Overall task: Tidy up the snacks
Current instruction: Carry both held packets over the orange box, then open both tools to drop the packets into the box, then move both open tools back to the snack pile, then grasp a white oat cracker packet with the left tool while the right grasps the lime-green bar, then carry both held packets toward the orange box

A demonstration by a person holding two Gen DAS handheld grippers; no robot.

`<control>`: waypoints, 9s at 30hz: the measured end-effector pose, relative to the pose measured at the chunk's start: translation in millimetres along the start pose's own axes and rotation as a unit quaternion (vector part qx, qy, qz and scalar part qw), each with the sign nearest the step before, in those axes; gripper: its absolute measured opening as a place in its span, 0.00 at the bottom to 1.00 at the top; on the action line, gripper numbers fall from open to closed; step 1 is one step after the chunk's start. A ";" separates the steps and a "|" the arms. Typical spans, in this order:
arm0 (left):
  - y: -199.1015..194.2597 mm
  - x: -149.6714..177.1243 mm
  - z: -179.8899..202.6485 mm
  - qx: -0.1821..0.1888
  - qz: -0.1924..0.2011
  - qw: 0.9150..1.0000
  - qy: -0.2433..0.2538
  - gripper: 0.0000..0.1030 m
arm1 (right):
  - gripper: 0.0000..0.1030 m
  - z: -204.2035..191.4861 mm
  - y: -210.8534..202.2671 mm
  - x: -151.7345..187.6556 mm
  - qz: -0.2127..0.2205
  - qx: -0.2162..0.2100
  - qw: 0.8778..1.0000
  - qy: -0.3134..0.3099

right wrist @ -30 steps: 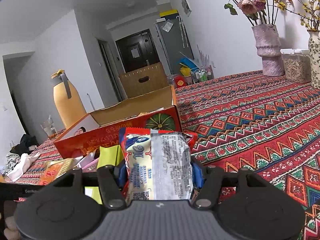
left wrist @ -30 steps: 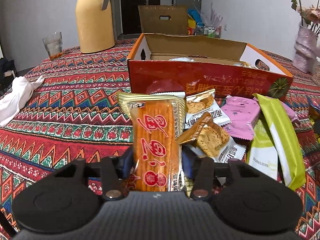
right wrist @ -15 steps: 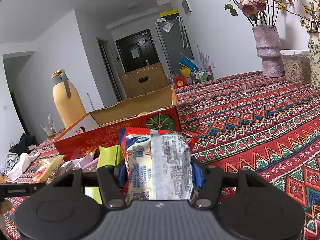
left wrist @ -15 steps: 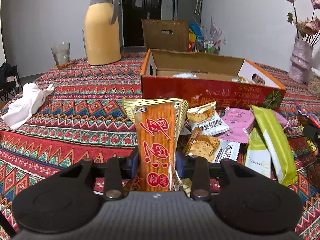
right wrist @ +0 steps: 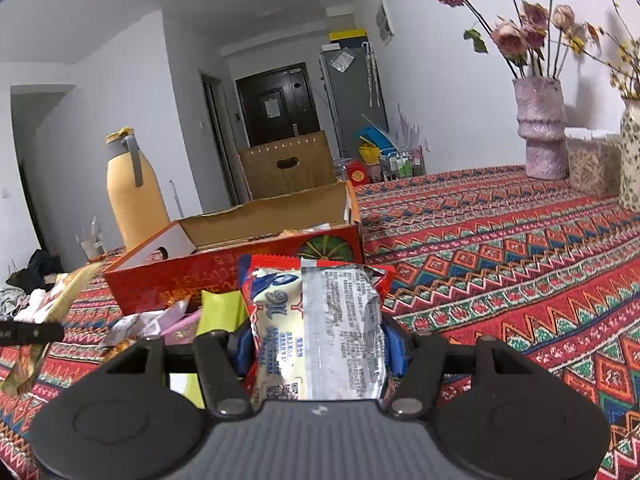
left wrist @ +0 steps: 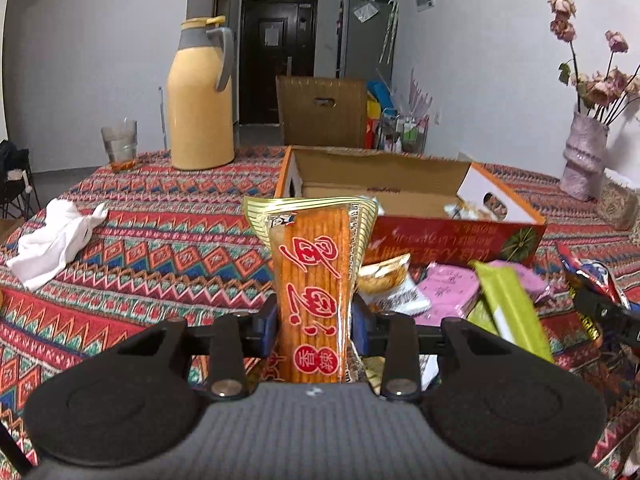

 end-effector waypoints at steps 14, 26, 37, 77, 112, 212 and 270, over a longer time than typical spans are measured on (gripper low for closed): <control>1.1 -49.5 20.5 0.012 0.050 0.999 0.012 0.35 | 0.58 -36.3 0.7 -48.7 0.029 -0.013 0.998 -0.048; 31.0 -98.2 34.4 0.009 0.066 0.998 0.010 0.35 | 0.58 -45.7 54.5 -108.9 0.039 -0.004 0.998 -0.052; 89.4 -133.5 41.4 -0.006 0.069 0.997 -0.021 0.35 | 0.58 -46.5 123.6 -141.6 0.035 0.008 0.999 -0.026; 115.8 -113.3 18.7 -0.019 0.086 0.994 -0.072 1.00 | 1.00 -34.0 135.6 -121.6 0.033 0.032 0.999 -0.001; -5.8 -56.5 9.0 0.010 0.099 0.994 -0.052 1.00 | 1.00 -66.8 27.8 -101.1 0.052 0.004 0.996 -0.070; -28.5 51.3 4.2 0.072 0.046 0.996 0.010 0.14 | 0.38 -71.1 34.2 6.0 -0.117 -0.020 0.990 -0.075; 110.8 -138.4 32.0 0.001 0.091 0.995 -0.038 0.14 | 0.33 -47.3 139.2 -150.2 0.007 0.000 1.000 -0.017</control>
Point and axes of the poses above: each gripper's, at about its wrist camera, not at the fingertips, and y roughly the way its jaws point, z to its right, x to its underside, the point moved 1 cm from there along y, roughly the way its jaws point, and after that the axes turned 9 degrees about -z, right-handed, at the moved point
